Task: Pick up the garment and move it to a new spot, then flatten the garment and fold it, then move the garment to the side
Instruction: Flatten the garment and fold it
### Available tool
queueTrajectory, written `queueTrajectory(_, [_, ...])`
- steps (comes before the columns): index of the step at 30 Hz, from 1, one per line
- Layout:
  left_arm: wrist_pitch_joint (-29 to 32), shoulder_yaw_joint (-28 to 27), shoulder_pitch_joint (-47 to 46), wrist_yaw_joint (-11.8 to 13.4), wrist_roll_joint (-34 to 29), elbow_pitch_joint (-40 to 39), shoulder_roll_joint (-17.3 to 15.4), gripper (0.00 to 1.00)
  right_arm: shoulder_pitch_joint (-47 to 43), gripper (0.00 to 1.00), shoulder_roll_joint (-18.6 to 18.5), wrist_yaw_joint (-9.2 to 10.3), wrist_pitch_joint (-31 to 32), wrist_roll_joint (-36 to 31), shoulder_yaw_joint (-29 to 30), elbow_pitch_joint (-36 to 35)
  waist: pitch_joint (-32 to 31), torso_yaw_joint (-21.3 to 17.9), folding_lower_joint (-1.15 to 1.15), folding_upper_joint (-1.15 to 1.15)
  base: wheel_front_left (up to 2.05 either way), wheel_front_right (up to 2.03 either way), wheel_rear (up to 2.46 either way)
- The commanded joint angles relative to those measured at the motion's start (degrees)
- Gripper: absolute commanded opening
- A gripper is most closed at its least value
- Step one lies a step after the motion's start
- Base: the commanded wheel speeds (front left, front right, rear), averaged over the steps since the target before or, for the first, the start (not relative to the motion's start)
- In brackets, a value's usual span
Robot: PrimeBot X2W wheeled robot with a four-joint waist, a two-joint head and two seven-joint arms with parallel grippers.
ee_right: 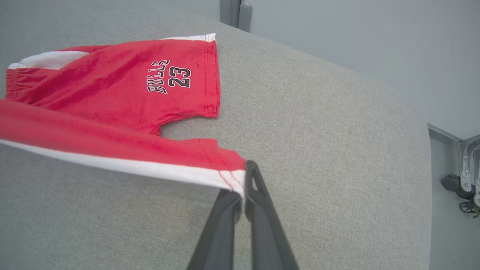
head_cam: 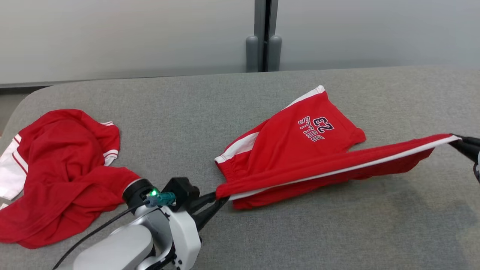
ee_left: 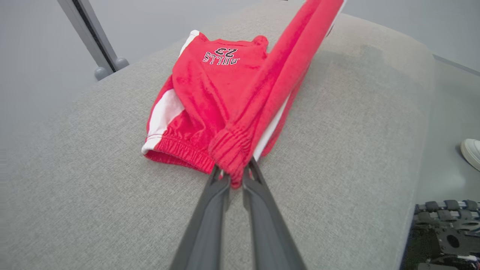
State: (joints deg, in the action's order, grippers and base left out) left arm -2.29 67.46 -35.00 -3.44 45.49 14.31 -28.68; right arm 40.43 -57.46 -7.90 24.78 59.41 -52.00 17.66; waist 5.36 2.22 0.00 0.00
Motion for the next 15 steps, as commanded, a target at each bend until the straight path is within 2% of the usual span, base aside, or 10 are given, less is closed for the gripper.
queueTrajectory(1, [0.1, -0.5, -1.3, 0.7, -0.4, 1.6, -0.6, 0.00, 1.8, 0.00, -0.7, 0.75, 0.3, -1.4, 0.9, 1.3, 2.1, 1.3, 0.00, 0.00, 0.00, 0.00, 0.00])
queueTrajectory(8, [-0.7, -1.7, -7.6, -0.3, -1.0, 7.2, 5.3, 0.00, 8.7, 0.00, 1.9, 0.66, 1.1, -4.2, 1.9, 4.6, 7.9, 4.9, 0.00, 0.00, 0.00, 0.00, 0.00])
queueTrajectory(9, [-0.7, -1.7, -7.6, -0.3, -1.0, 7.2, 5.3, 0.00, 8.7, 0.00, 1.9, 0.66, 1.1, -4.2, 1.9, 4.6, 7.9, 4.9, 0.00, 0.00, 0.00, 0.00, 0.00])
queueTrajectory(15, [-1.2, -1.4, -13.6, -1.7, -2.1, 13.5, 10.5, 0.00, 15.3, 0.00, 2.3, 0.60, 1.4, -7.0, 0.7, 6.5, 13.2, 8.3, 0.00, 0.00, 0.00, 0.00, 0.00])
